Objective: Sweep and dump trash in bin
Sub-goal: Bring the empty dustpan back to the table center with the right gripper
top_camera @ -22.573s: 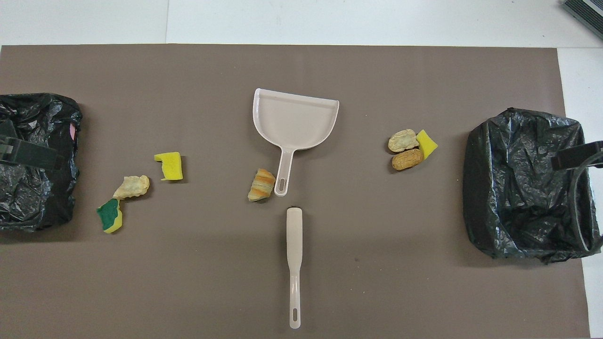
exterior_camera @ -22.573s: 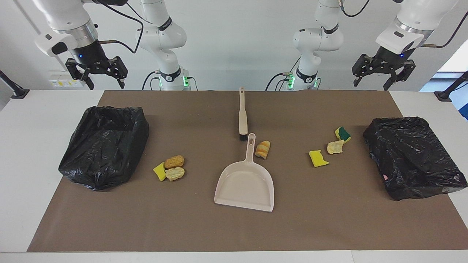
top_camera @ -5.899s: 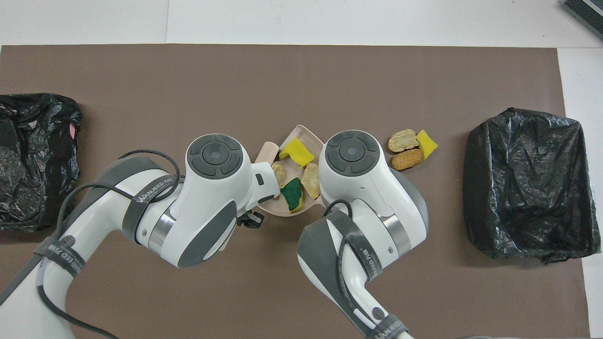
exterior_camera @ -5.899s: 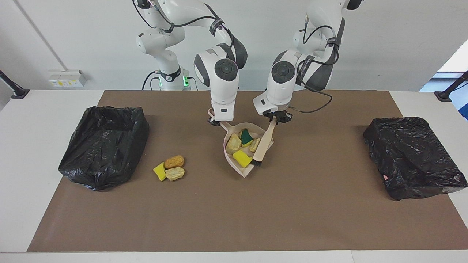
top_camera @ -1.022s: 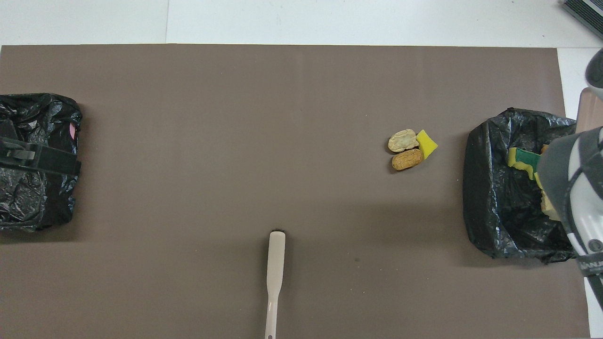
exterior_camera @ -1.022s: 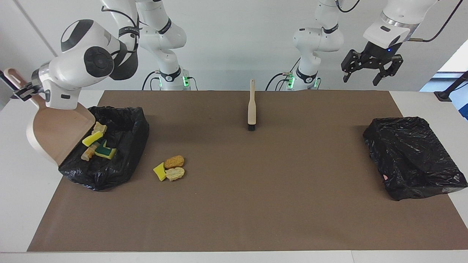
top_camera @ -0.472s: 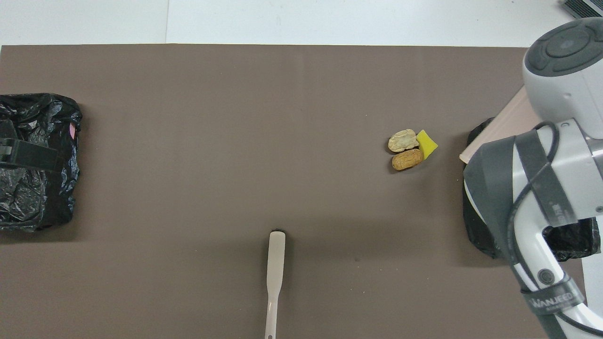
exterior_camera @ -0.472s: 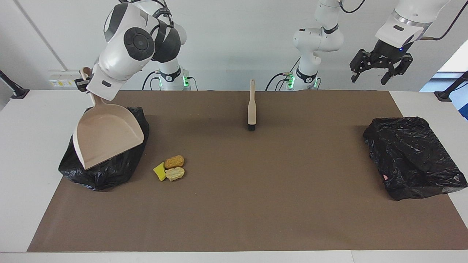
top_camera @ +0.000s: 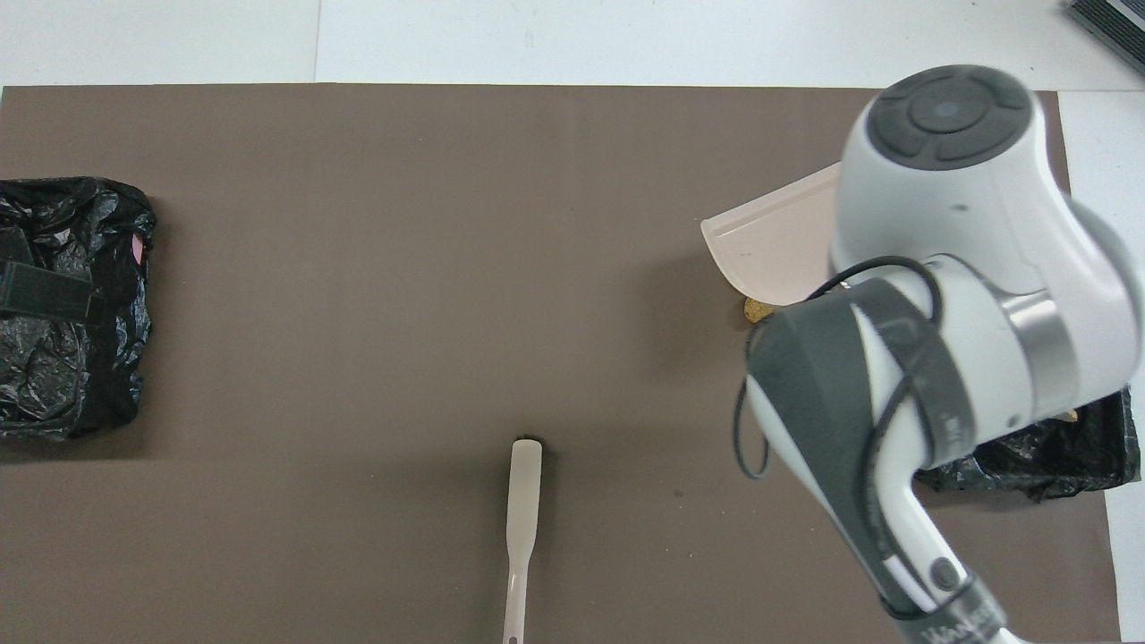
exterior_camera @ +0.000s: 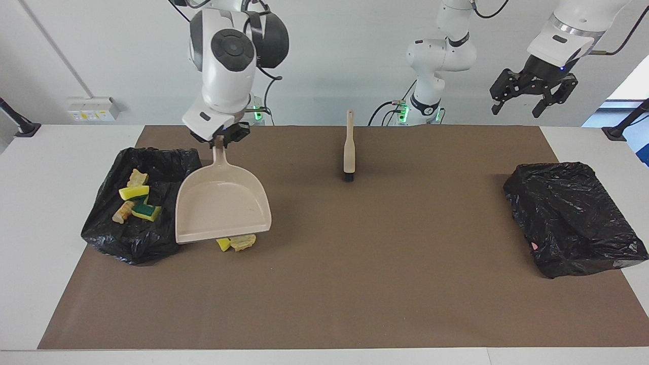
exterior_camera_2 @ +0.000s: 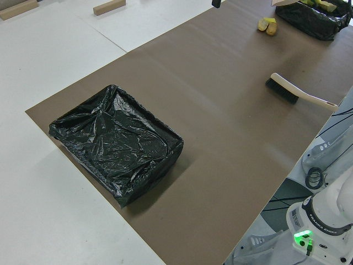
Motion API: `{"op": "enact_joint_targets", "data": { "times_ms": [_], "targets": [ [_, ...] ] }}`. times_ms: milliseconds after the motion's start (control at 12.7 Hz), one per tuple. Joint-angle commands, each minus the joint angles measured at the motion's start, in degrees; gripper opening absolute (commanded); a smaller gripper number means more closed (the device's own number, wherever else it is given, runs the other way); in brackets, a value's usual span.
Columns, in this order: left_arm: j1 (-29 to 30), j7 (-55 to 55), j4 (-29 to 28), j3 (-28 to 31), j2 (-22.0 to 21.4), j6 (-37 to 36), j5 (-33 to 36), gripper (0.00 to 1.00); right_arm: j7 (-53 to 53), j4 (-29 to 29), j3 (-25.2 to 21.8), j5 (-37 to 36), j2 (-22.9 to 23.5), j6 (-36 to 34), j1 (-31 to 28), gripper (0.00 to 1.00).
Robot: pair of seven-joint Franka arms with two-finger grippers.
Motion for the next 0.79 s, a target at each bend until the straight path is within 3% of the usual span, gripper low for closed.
{"op": "enact_joint_targets", "data": {
  "times_ms": [0, 315, 551, 708],
  "targets": [
    [0.8, 0.1, 1.0, -0.3, 0.0, -1.6, -0.1, 1.0, 15.7, 1.7, -0.1, 11.5, 4.6, 7.8, 0.9, 0.0],
    [0.8, 0.1, 1.0, -0.3, 0.0, -1.6, -0.1, 1.0, 29.1, 12.2, 0.2, 17.3, 17.2, 16.4, 8.7, 0.0],
    [0.7, 0.1, 1.0, -0.4, 0.0, -1.6, -0.1, 1.0, 29.9, 12.5, 1.1, 19.0, 22.4, 30.1, 13.3, 0.0],
    [0.8, 0.1, 1.0, -0.4, 0.0, -1.6, -0.1, 1.0, 27.8, 12.1, 2.3, 19.3, 23.8, 32.7, 13.3, 0.0]
  ]
}}
